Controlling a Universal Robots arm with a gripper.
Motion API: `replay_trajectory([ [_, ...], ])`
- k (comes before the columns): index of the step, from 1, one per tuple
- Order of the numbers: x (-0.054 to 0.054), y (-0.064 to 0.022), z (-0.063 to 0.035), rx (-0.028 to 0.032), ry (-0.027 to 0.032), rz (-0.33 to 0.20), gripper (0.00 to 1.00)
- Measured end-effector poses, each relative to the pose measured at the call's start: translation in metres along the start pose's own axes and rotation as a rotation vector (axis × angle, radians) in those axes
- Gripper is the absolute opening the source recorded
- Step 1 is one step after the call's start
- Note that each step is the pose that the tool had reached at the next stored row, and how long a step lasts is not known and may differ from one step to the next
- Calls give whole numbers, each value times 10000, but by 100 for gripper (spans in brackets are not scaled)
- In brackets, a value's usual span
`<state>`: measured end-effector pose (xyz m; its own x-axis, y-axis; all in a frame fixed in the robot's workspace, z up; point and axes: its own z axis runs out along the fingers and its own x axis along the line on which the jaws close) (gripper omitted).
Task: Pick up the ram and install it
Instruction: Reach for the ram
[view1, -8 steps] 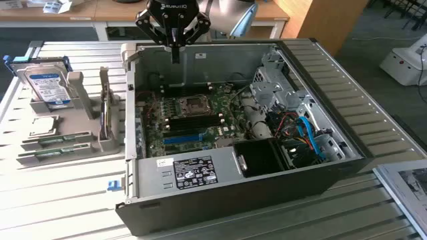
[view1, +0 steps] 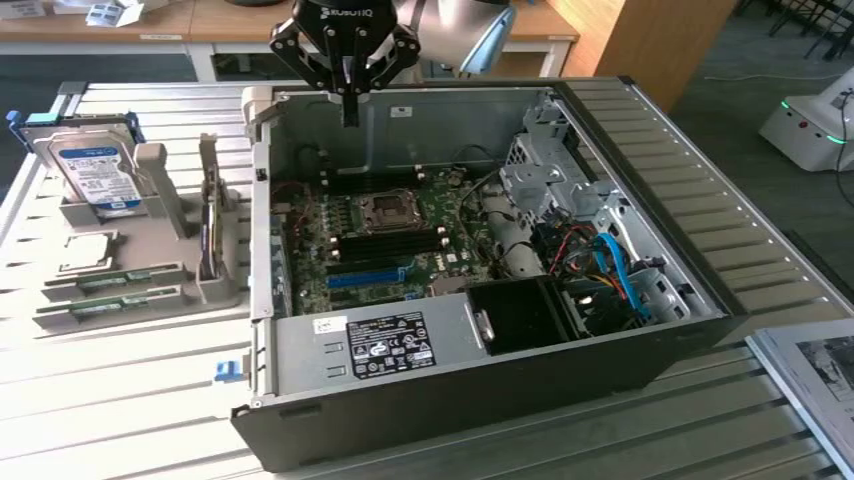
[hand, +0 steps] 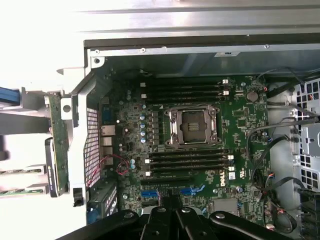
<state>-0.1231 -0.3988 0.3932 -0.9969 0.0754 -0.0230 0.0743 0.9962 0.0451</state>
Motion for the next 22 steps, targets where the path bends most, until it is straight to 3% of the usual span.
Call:
replay_trajectory([
  [22,197,-15,-3,0,2,0,10],
])
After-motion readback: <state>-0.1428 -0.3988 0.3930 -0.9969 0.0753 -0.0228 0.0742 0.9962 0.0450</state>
